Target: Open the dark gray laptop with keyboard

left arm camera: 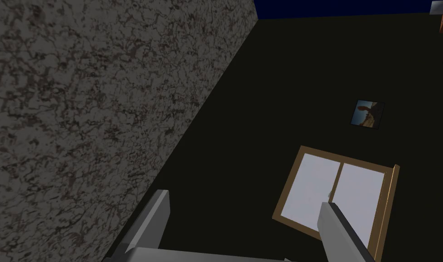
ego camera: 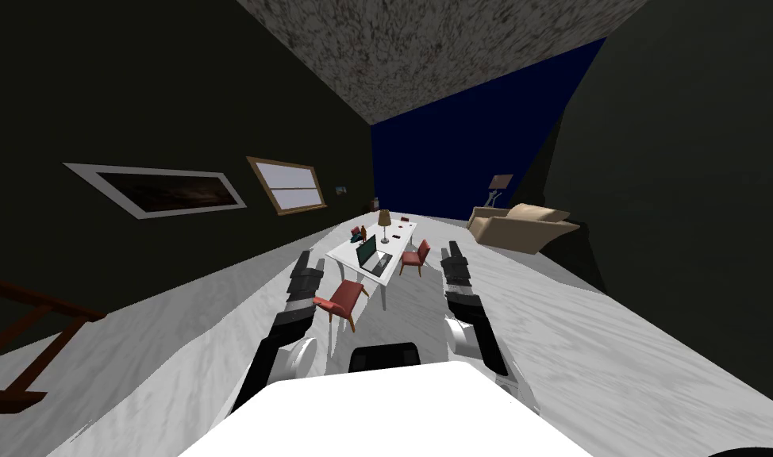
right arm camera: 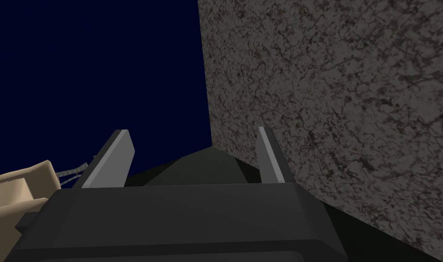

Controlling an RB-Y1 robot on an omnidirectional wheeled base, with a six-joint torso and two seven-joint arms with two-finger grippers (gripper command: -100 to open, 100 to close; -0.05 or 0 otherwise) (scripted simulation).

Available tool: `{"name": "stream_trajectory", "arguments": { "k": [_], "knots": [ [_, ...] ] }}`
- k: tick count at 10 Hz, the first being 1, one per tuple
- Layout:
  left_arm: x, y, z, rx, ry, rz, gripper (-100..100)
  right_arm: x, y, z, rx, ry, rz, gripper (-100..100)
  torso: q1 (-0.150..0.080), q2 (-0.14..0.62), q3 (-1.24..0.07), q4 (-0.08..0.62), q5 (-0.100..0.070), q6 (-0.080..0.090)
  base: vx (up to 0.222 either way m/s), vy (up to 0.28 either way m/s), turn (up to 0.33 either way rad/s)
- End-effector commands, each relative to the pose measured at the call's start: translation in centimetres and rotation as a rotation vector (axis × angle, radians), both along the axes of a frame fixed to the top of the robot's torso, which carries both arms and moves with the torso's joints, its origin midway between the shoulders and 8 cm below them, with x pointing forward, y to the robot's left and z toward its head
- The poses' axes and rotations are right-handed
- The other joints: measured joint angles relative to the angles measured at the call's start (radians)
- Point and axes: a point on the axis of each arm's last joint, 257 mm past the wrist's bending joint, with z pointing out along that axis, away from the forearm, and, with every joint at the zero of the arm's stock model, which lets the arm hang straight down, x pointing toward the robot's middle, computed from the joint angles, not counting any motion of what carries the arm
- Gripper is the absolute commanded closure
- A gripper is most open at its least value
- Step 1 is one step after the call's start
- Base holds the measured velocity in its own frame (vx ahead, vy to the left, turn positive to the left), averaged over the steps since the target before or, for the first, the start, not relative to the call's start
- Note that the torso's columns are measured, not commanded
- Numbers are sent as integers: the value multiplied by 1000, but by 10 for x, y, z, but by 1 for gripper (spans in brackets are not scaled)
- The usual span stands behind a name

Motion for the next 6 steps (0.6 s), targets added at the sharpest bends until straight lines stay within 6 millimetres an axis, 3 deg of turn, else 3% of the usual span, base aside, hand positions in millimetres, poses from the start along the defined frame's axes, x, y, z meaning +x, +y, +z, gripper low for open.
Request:
{"name": "stream_trajectory", "arguments": {
  "k": [1, 6],
  "knots": [
    [0, 0, 0, 0, 0, 0, 0, 0, 0, 0, 0, 0, 0, 0, 0, 40, -82, 41, 0, 0, 0, 0, 0],
    [0, 0, 0, 0, 0, 0, 0, 0, 0, 0, 0, 0, 0, 0, 0, 396, -792, 396, 0, 0, 0, 0, 0]
  ]
}}
